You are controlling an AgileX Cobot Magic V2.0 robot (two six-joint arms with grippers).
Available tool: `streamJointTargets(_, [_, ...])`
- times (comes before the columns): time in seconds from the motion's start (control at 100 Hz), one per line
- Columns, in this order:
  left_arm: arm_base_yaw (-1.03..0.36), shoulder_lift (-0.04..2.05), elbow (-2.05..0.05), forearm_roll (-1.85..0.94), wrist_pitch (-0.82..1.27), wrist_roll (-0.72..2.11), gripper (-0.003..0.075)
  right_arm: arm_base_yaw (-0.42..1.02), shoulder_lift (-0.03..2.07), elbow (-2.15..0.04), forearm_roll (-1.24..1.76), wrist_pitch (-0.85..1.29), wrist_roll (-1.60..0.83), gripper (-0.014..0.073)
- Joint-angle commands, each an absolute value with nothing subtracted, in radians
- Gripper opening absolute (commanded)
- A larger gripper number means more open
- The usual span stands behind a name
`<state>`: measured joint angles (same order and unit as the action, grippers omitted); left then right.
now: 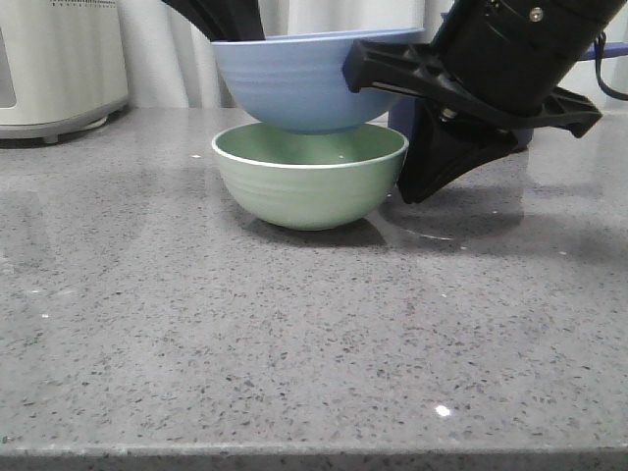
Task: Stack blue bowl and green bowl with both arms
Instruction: 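Lift the blue bowl with the left gripper over the green bowl, then release the blue bowl into the green bowl and raise left gripper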
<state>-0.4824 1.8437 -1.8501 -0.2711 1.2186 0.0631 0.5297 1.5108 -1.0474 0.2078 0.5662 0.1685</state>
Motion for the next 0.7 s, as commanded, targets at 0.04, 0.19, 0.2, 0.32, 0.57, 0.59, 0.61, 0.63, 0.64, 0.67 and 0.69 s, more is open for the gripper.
streamJointTargets(0.04, [-0.473,1.793,-1.883,-0.326,1.218,0.064,0.021,0.53,1.477,-1.071,0.216,0.522,0.162,-0.0082])
streamJointTargets(0.19, [-0.455,1.791,-1.883,-0.342,1.223,0.064,0.0391,0.53,1.477,-1.071,0.216,0.522,0.162,-0.0082])
streamJointTargets(0.2, [-0.455,1.789,-1.883,-0.342,1.223,0.064,0.0393,0.53,1.477,-1.071,0.216,0.522,0.162,-0.0082])
streamJointTargets(0.32, [-0.454,1.789,-1.883,-0.342,1.229,0.064,0.0386,0.53,1.477,-1.071,0.216,0.52,0.162,-0.0082])
streamJointTargets(0.57, [-0.454,1.778,-1.883,-0.331,1.204,0.064,0.0386,0.524,1.474,-1.071,0.216,0.511,0.163,-0.0082])
streamJointTargets(0.59, [-0.454,1.773,-1.883,-0.324,1.197,0.064,0.0386,0.522,1.472,-1.071,0.216,0.512,0.163,-0.0082])
streamJointTargets(0.61, [-0.454,1.769,-1.881,-0.321,1.189,0.064,0.0386,0.518,1.469,-1.071,0.216,0.513,0.163,-0.0082])
streamJointTargets(0.63, [-0.454,1.763,-1.879,-0.315,1.18,0.064,0.0386,0.515,1.467,-1.071,0.216,0.515,0.163,-0.0082])
streamJointTargets(0.64, [-0.454,1.762,-1.879,-0.312,1.178,0.064,0.0386,0.514,1.464,-1.071,0.215,0.515,0.163,-0.0082])
streamJointTargets(0.67, [-0.454,1.754,-1.877,-0.305,1.163,0.064,0.0386,0.506,1.458,-1.069,0.215,0.517,0.163,-0.0082])
streamJointTargets(0.69, [-0.454,1.747,-1.875,-0.294,1.155,0.064,0.0386,0.5,1.45,-1.069,0.214,0.519,0.163,-0.0082])
